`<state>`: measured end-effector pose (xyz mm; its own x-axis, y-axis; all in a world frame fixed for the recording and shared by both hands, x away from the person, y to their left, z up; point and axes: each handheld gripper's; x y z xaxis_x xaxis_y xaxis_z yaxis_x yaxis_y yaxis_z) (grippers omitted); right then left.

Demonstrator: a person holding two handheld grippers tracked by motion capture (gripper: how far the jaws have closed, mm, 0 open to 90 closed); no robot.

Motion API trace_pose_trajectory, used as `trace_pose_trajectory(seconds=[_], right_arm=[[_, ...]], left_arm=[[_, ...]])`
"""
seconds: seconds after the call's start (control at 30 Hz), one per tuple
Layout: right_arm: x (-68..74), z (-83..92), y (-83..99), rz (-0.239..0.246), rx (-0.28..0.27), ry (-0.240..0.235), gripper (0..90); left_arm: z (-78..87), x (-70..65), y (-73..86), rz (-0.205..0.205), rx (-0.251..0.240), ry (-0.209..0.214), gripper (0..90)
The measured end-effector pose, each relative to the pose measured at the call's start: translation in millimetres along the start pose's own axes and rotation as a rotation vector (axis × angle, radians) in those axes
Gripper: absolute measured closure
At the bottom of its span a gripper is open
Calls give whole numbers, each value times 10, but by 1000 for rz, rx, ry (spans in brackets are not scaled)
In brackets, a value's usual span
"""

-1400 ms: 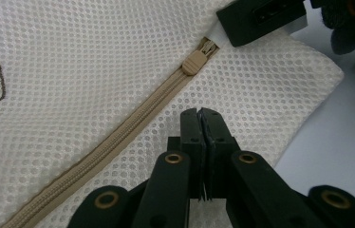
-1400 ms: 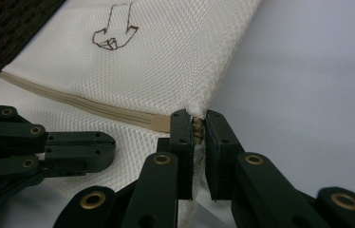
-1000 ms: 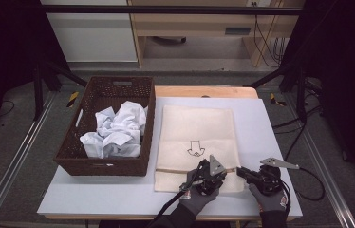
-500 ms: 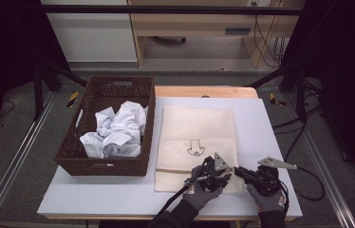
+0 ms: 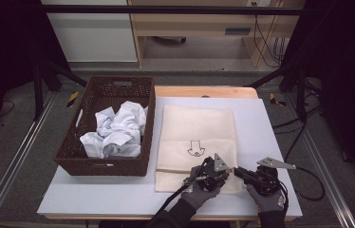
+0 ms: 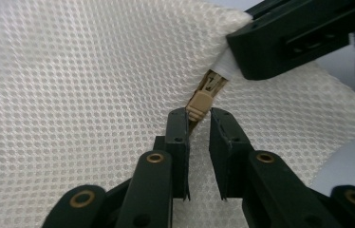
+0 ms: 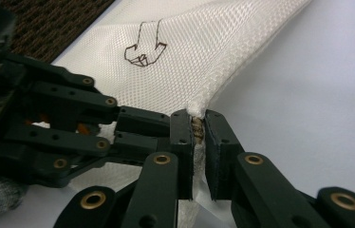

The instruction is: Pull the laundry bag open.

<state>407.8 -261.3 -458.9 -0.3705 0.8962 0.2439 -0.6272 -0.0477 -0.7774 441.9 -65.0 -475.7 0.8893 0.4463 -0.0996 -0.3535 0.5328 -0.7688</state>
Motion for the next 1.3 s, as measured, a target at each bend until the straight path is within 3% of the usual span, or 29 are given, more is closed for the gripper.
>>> trace_pose_trajectory(seconds=[0.07, 0.13, 0.17, 0.23, 0.3, 0.33, 0.5, 0.57, 0.73, 0.93, 1.13, 1.3], right_arm=[[-3, 1, 1, -10, 4, -1, 834], [-1, -1, 2, -9, 3, -1, 834], [-2, -2, -1, 0, -2, -1, 834], [3, 2, -4, -4, -6, -9, 834], [5, 6, -5, -5, -8, -14, 834], [6, 8, -5, -3, -7, -16, 834], [-9, 11, -1, -9, -10, -20, 834], [3, 13, -3, -9, -8, -19, 834], [24, -17, -2, 9, -2, -15, 834], [18, -7, -3, 4, -6, -21, 834], [20, -5, -4, 12, -14, -20, 835], [1, -3, 1, 8, -17, -22, 835]], left_arm=[[19, -24, 10, -13, -4, -4, 781], [33, -30, 15, -18, -7, 7, 801], [50, -55, 21, -22, -21, 31, 810], [53, -70, 19, -32, -22, 33, 810], [36, -86, 14, -40, -21, 20, 796], [22, -85, 15, -46, -21, -27, 774], [44, -30, 20, -23, -9, -60, 762], [35, 20, 27, -3, 0, -44, 769], [-8, 28, 28, -14, 30, -22, 773], [2, 40, 8, 9, 3, 11, 717], [-31, 35, -26, -24, 8, 2, 702], [-6, 7, -40, -41, 4, 17, 785]])
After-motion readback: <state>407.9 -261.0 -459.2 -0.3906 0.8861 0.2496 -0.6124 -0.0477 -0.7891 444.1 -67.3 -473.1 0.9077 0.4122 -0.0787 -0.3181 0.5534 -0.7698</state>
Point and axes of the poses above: each handheld gripper's, and its own axes: z roughly backward along the jaws, y roughly out of its underside, x roughly to its left, and after that the axes turned 6 degrees about y, right-handed
